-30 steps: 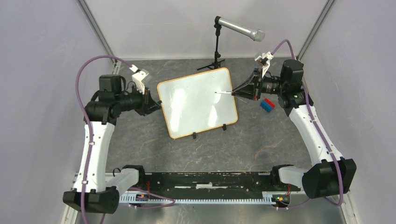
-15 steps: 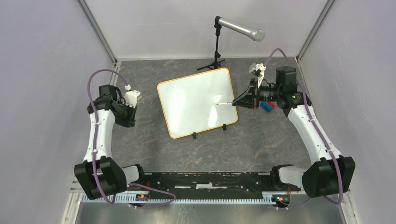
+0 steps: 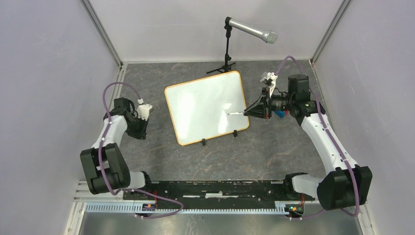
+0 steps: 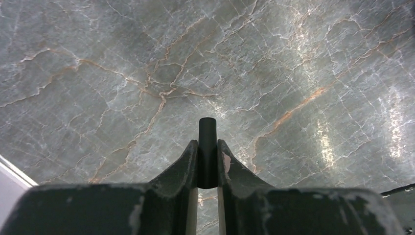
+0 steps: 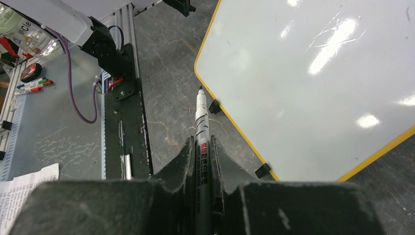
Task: Write a sentence on the whiteboard
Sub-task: Place the pen cap at the center of the board.
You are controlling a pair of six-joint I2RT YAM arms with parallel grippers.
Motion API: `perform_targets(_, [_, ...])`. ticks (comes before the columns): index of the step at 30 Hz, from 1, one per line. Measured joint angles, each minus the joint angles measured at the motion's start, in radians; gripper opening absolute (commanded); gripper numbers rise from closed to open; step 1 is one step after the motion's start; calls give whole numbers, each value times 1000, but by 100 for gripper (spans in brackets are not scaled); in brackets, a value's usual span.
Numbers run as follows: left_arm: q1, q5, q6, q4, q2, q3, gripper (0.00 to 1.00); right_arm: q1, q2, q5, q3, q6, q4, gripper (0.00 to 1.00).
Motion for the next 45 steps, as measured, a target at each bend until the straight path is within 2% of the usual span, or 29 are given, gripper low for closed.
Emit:
perform_targets(6, [0,0,8,69,3,-53,23,0,0,1,-31,-16,-14,0])
perform_targets(13, [0,0,38,105,3,-98,42,0,0,9,-51,-21,-14,0])
perform_targets(19, [0,0,71,108,3,-126,49,0,6,12,-56,-28,-14,0])
perform_targets(27, [0,28,98,39,-20,-108,74,0,26,28,-56,-38,-14,0])
perform_targets(30, [0,95,100,-64,-27,-24,78,0,30,34,-56,-42,-14,0])
perform_targets(33, [0,178,106,-170,-27,100,85,0,32,36,-56,-56,-19,0])
perform_targets(37, [0,305,105,-308,-21,296,90,0,32,38,-53,-89,-46,0])
perform_targets(41, [0,466,64,-395,32,544,91,0,32,36,-43,-106,-63,0])
perform_targets(45, [0,638,-30,-403,134,722,91,0,32,34,-41,-114,-70,0])
